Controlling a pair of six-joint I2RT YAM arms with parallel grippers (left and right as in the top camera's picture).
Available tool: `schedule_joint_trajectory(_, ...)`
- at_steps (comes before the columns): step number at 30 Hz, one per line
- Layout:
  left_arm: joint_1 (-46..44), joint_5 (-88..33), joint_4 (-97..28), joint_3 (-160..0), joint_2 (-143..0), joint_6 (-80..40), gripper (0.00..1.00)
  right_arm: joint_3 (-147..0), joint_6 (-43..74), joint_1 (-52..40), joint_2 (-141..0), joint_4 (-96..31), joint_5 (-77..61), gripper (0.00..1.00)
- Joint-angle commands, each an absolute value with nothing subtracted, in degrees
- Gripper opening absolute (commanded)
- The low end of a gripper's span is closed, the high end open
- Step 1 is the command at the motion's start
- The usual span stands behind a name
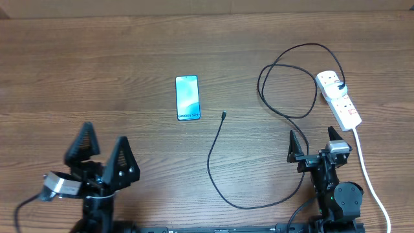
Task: Plug charger to phone and switch on socket
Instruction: 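Move the left gripper forward over the blue phone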
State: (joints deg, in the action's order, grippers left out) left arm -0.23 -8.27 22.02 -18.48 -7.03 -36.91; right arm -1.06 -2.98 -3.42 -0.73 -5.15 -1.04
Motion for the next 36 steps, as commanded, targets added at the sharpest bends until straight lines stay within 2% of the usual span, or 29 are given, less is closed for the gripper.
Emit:
schedule_joint_trajectory(1, -0.01, -8.71, 15.29, -29.63, -14.57, -29.52, 1.0, -0.47, -3.07, -3.57, -0.16, -4.84, -0.56, 1.0)
schedule_joint_trajectory(3, -0.03, -11.25, 4.78, -39.13, -22.17, -28.36, 1.0, -0.47, -3.07, -3.57, -0.16, -4.84, -0.58, 1.0)
schedule_joint_trajectory(8, -0.03, -16.21, -22.5, -63.61, -43.66, -16.25, 1.0, -0.47, -3.07, -3.57, -0.16, -4.84, -0.58, 1.0)
schedule_joint_trajectory(11, -0.03, -22.26, -37.01, -77.36, -56.07, -15.88, 1.0, -0.47, -3.07, -3.57, -0.16, -4.84, -0.58, 1.0)
schedule_joint_trajectory(13, -0.01, -29.43, -42.76, -83.09, -61.8, -15.79, 1.0, -0.47, -3.07, -3.57, -0.16, -4.84, -0.56, 1.0)
schedule_joint_trajectory(15, -0.03, -36.03, -43.51, -87.37, -66.92, -14.09, 1.0, -0.47, -3.07, -3.57, -0.16, -4.84, -0.58, 1.0)
schedule_joint_trajectory(17, -0.23, -38.79, -46.68, -92.05, -71.85, -13.93, 1.0, -0.47, -3.07, -3.57, -0.16, -4.84, -0.56, 1.0)
schedule_joint_trajectory(19, -1.56, -36.25, -51.33, -96.36, -75.68, -13.91, 1.0, -0.47, -3.07, -3.57, -0.16, -4.84, -0.58, 1.0)
schedule_joint_trajectory(25, -14.26, -11.46, -68.86, -111.92, -88.05, -13.28, 1.0, -0.47, -3.07, -3.57, -0.16, -4.84, -0.58, 1.0)
schedule_joint_trajectory(27, -18.02, -6.48, -74.5, -117.56, -92.55, -13.52, 1.0, -0.47, -3.07, -3.57, -0.16, -4.84, -0.58, 1.0)
schedule_joint_trajectory(31, -23.49, -4.01, -88.71, -132.64, -105.82, -14.15, 1.0, -0.47, -3.09, -3.57, -0.16, -4.84, -0.56, 1.0)
schedule_joint_trajectory(36, -26.02, -2.52, -96.82, -139.41, -116.42, -14.15, 1.0, -0.47, -3.07, -3.57, -0.16, -4.84, -0.58, 1.0)
